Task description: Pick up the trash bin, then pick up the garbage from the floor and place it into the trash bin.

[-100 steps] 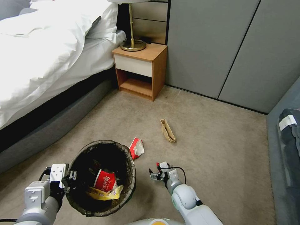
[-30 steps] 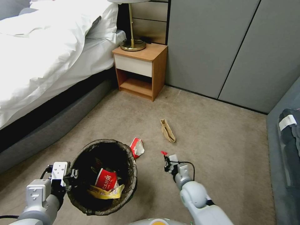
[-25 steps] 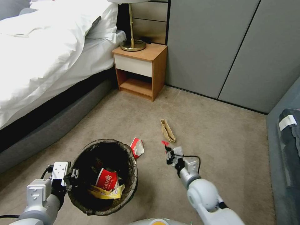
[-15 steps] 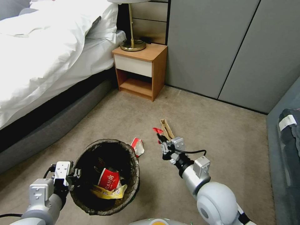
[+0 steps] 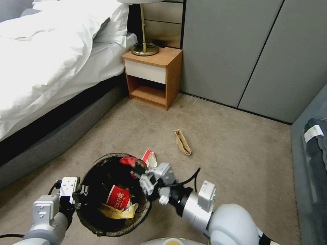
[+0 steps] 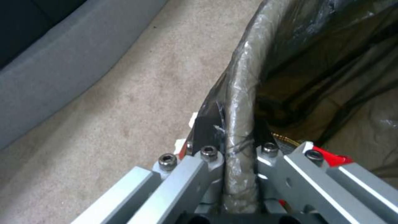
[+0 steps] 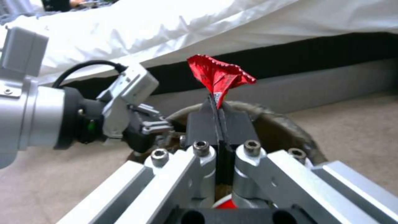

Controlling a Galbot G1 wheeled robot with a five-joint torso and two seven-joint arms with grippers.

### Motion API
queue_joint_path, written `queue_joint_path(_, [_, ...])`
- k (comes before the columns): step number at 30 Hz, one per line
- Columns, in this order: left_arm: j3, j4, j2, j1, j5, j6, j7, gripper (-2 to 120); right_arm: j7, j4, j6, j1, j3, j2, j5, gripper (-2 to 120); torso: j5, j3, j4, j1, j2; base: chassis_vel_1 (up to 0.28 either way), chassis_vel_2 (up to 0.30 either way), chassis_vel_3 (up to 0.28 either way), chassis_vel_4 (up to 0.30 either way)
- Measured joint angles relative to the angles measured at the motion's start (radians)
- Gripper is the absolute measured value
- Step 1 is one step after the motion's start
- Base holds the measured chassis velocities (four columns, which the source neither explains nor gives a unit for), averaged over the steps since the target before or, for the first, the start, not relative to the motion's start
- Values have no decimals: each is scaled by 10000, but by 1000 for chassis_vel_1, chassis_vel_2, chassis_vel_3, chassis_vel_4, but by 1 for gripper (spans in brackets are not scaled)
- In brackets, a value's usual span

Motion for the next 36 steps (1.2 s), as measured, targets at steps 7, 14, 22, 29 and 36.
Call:
queue_joint_path(7, [53, 0, -67, 10, 125, 25, 10, 1, 653, -315, -437, 1102, -937, 131, 818, 0, 0, 0, 0, 1, 0, 0, 0, 0, 0])
queue_joint_path(14, [48, 0, -95, 33, 166, 42, 45, 1, 1485, -479, -1207, 1607, -1573, 474, 1408, 8, 0, 0, 0, 0, 0, 0, 0, 0, 0])
queue_joint_path(22, [27, 0, -116, 41, 174, 51, 60, 1, 1924, -514, -1515, 1638, -1714, 725, 1679, 39, 0, 0, 0, 1, 0, 0, 0, 0, 0])
queue_joint_path(29, [25, 0, -126, 44, 174, 56, 71, 1, 1925, -406, -1533, 1431, -1594, 666, 1612, 62, 1, 0, 0, 1, 0, 0, 0, 0, 0])
queue_joint_path(36, [27, 0, -136, 40, 204, 58, 97, 1, 1892, -297, -1488, 1240, -1321, 540, 1505, 87, 1, 0, 0, 0, 0, 0, 0, 0, 0])
